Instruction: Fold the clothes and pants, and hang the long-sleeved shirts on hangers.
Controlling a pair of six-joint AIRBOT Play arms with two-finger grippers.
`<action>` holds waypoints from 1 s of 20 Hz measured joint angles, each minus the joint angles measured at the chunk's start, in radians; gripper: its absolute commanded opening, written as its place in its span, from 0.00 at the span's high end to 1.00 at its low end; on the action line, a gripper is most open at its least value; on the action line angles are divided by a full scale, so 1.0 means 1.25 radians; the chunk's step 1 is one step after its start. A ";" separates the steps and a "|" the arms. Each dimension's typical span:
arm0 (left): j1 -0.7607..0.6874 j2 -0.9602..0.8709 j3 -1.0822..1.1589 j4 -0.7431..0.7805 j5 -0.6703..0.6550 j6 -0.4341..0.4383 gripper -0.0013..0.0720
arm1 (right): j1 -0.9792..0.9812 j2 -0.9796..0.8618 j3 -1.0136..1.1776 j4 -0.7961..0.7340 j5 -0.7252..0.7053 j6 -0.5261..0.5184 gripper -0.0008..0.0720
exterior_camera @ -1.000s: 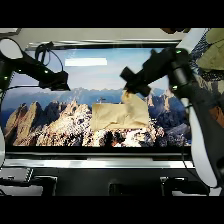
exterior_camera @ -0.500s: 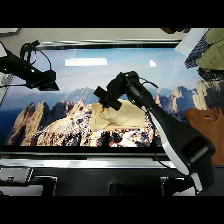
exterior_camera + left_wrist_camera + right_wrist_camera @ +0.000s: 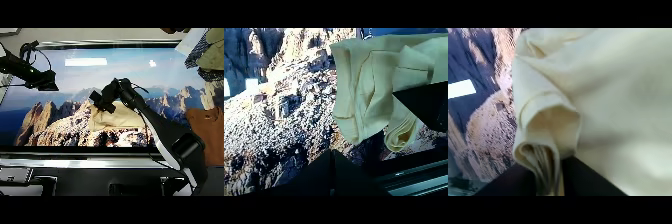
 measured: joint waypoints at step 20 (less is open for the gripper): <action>0.000 0.001 0.000 0.001 0.000 0.004 0.96 | -0.625 0.144 -0.235 0.157 -0.241 -0.712 0.22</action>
